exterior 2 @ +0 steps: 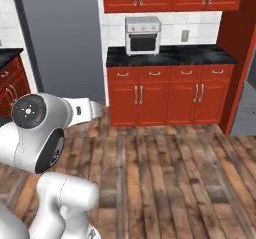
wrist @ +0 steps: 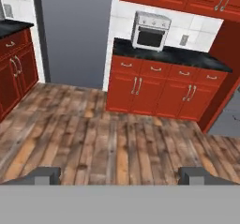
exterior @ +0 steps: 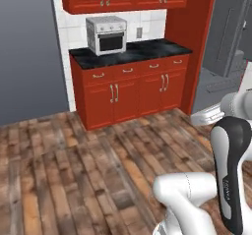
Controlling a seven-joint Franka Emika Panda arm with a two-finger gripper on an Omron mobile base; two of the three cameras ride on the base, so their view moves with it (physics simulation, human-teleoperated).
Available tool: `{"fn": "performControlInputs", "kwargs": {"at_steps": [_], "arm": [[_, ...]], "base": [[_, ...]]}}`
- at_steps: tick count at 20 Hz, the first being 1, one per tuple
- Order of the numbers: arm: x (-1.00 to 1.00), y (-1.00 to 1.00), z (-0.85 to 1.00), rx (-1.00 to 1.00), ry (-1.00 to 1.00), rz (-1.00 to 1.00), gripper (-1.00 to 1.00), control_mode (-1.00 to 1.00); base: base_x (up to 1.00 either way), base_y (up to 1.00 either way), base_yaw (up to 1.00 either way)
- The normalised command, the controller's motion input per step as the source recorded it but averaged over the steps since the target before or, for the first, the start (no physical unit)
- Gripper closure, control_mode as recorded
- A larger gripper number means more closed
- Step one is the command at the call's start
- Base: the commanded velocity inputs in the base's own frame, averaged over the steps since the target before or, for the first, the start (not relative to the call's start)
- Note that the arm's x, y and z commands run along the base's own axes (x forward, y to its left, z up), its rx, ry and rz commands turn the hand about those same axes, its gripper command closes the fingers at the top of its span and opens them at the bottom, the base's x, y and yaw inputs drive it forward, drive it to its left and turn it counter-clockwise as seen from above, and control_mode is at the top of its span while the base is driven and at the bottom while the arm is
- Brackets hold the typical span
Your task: Take the donuts from the fridge and place them on the empty tray on the dining counter.
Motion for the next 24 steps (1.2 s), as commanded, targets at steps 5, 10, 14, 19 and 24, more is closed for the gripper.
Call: {"fn": "performControlInputs", "kwargs": {"at_steps": [5,10,14,19,24], "arm": [[0.0,0.0,0.0,0.0,0.0,0.0,-1.0,1.0],[0.0,0.0,0.0,0.0,0.0,0.0,-1.0,1.0],[0.0,0.0,0.0,0.0,0.0,0.0,-1.0,1.0],[0.0,0.0,0.0,0.0,0.0,0.0,-1.0,1.0],[0.0,0.0,0.0,0.0,0.0,0.0,-1.0,1.0]], "base": [[0.82,-0.51,-0.53],[0.69,-0.63,-0.62],[0.7,-0.6,-0.65],[0.81,-0.41,-0.61],[0.87,-0.17,-0.51]]}}
